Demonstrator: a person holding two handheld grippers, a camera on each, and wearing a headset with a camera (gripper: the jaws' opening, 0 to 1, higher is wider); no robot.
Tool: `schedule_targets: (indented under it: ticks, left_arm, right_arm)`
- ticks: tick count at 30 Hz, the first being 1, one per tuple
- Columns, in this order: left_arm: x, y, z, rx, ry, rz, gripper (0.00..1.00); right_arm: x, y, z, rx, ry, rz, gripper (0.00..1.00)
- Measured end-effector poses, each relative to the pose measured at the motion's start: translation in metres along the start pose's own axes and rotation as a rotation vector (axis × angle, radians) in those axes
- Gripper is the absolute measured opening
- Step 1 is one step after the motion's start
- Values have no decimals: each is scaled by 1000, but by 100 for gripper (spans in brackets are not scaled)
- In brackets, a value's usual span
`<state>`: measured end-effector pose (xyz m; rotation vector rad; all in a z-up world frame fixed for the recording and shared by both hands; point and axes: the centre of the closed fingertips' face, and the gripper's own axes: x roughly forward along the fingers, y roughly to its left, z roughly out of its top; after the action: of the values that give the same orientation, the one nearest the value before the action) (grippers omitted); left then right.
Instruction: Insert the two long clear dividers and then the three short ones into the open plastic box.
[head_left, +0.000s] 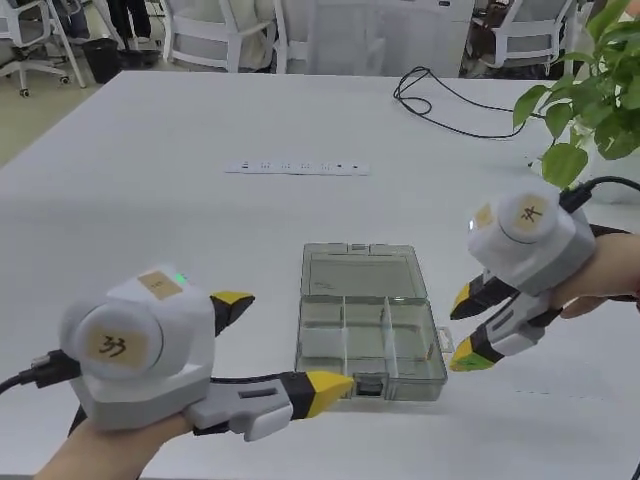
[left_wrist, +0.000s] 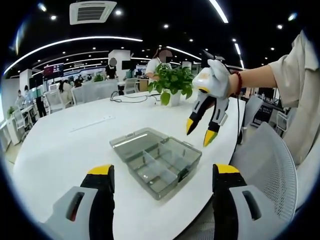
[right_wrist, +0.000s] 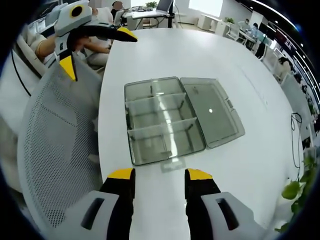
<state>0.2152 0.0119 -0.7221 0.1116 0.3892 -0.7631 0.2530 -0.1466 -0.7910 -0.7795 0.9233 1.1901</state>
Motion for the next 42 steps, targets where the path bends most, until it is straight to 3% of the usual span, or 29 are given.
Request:
schedule_targets:
  ticks: [14,23,42]
  left_arm:
    - [0,1,-2,-2,17,20,81]
    - [1,4,-5,-5,30,37,80]
    - [-3,13,-9,-16,39,68,78]
  right_arm:
    - [-2,-14,-59,19,120,-33,42]
    - [2,-21,-86,27,169,-16,42]
    - [7,-27,-115,-59,182,23,38]
